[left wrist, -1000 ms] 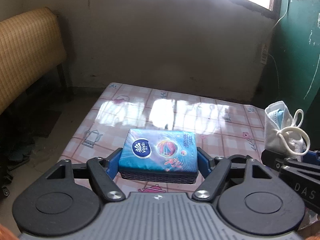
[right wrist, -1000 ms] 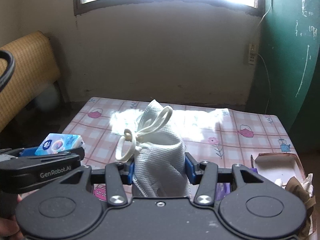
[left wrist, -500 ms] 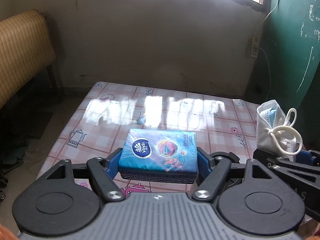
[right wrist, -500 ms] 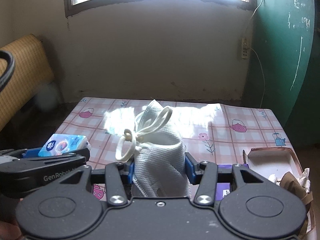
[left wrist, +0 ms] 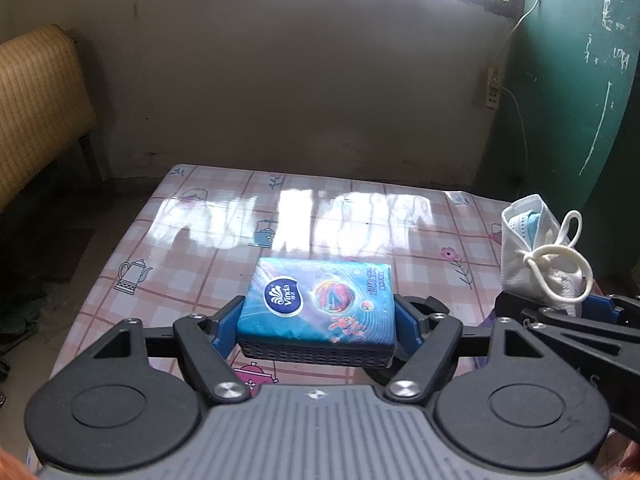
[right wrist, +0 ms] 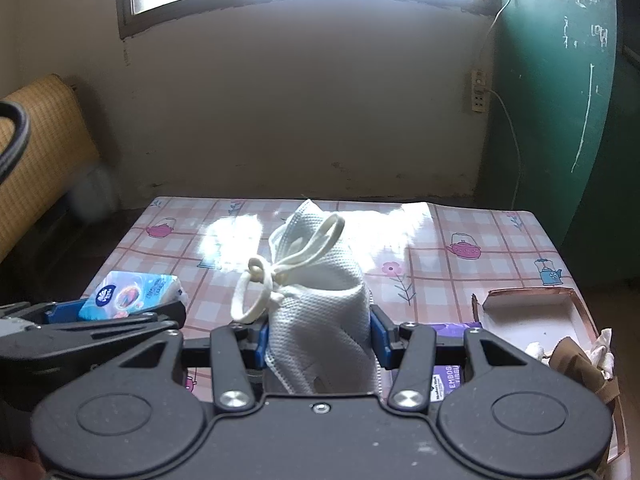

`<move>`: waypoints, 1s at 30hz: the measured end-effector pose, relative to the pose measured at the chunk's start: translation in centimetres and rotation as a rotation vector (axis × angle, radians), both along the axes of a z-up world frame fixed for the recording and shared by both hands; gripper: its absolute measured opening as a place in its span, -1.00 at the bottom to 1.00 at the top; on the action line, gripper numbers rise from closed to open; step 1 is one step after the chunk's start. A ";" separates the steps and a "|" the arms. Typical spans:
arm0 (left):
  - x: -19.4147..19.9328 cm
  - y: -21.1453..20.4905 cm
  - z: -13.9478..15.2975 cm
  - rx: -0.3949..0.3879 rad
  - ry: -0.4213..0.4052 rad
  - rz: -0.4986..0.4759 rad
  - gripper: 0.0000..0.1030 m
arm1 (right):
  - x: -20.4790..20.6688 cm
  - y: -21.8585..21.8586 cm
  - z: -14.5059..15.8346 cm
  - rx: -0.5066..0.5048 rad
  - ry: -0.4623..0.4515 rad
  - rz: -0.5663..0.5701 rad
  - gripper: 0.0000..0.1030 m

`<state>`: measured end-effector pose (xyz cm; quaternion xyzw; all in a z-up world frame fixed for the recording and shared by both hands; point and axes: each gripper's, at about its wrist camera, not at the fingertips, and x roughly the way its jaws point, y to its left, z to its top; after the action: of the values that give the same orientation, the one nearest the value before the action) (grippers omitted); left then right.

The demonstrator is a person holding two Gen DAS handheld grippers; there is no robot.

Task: Organize soft objects
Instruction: 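Lift the tissue pack and white mask and carry both toward the white box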

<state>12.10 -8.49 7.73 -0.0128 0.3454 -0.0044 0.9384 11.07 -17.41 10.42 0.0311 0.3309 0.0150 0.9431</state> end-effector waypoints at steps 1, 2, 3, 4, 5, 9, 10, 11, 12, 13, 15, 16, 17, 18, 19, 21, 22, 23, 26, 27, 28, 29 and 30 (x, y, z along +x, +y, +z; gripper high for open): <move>0.0 -0.1 0.0 0.001 0.000 -0.003 0.48 | -0.1 -0.2 0.0 0.000 -0.001 0.000 0.12; -0.1 -0.3 -0.1 0.001 0.000 -0.005 0.48 | -0.2 -0.3 0.0 0.001 -0.002 -0.003 0.12; -0.1 -0.4 -0.1 0.002 0.000 -0.009 0.48 | -0.3 -0.5 0.0 0.002 -0.002 -0.005 0.12; -0.1 -0.6 -0.1 0.002 0.000 -0.012 0.48 | -0.4 -0.7 0.0 0.003 -0.003 -0.008 0.12; -0.3 -0.6 -0.2 0.002 0.000 -0.015 0.48 | -0.4 -0.9 0.0 0.005 -0.002 -0.011 0.12; -0.4 -1.2 -0.3 0.005 0.001 -0.025 0.48 | -0.6 -1.7 -0.2 0.005 0.003 -0.022 0.12; -0.4 -1.3 -0.4 0.004 0.002 -0.027 0.48 | -0.7 -1.9 -0.3 0.007 0.005 -0.025 0.12; -0.3 -1.4 -0.4 0.004 0.003 -0.029 0.48 | -0.8 -2.0 -0.3 0.008 0.005 -0.029 0.12; -0.3 -1.5 -0.5 0.006 0.003 -0.032 0.48 | -0.8 -2.2 -0.3 0.008 0.005 -0.034 0.12; -0.3 -1.6 -0.6 0.007 0.003 -0.036 0.48 | -0.9 -2.3 -0.3 0.008 0.004 -0.037 0.12; -0.3 -1.8 -0.6 0.007 0.003 -0.041 0.48 | -1.0 -2.7 -0.3 0.009 0.005 -0.041 0.12; -0.3 -1.9 -0.7 0.008 0.004 -0.044 0.48 | -1.0 -2.7 -0.3 0.010 0.005 -0.043 0.12; -0.4 -2.0 -0.7 0.009 0.004 -0.048 0.48 | -1.0 -2.9 -0.3 0.010 0.004 -0.046 0.12; -0.4 -2.0 -0.8 0.010 0.002 -0.051 0.48 | -1.1 -3.0 -0.3 0.009 0.004 -0.048 0.12; -0.4 -2.1 -0.8 0.010 0.002 -0.053 0.48 | -1.1 -3.1 -0.3 0.009 0.004 -0.050 0.12; -0.3 -2.2 -0.8 0.010 0.002 -0.061 0.48 | -1.2 -3.3 -0.3 0.012 0.004 -0.052 0.12; -0.3 -2.3 -0.8 0.012 0.002 -0.062 0.48 | -1.3 -3.4 -0.3 0.010 0.003 -0.054 0.12; -0.2 -2.4 -0.8 0.013 0.001 -0.064 0.48 | -1.3 -3.4 -0.3 0.010 0.002 -0.054 0.13; -0.2 -2.4 -1.0 0.014 0.002 -0.076 0.48 | -1.5 -3.9 -0.3 0.016 0.005 -0.059 0.13; -0.2 -2.4 -1.0 0.015 0.002 -0.078 0.48 | -1.6 -4.1 -0.3 0.015 0.004 -0.062 0.13; -0.2 -2.4 -1.1 0.016 0.003 -0.078 0.48 | -1.6 -4.3 -0.3 0.015 0.004 -0.063 0.13; -0.2 -2.6 -1.2 0.016 0.004 -0.080 0.48 | -1.7 -4.4 -0.3 0.017 0.004 -0.065 0.13; -0.2 -2.7 -1.2 0.018 0.005 -0.083 0.48 | -1.7 -4.6 -0.4 0.018 0.004 -0.066 0.13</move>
<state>11.89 -11.19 6.53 0.0099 0.3478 -0.0401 0.9367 9.36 -21.99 10.06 0.0505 0.3312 -0.0133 0.9421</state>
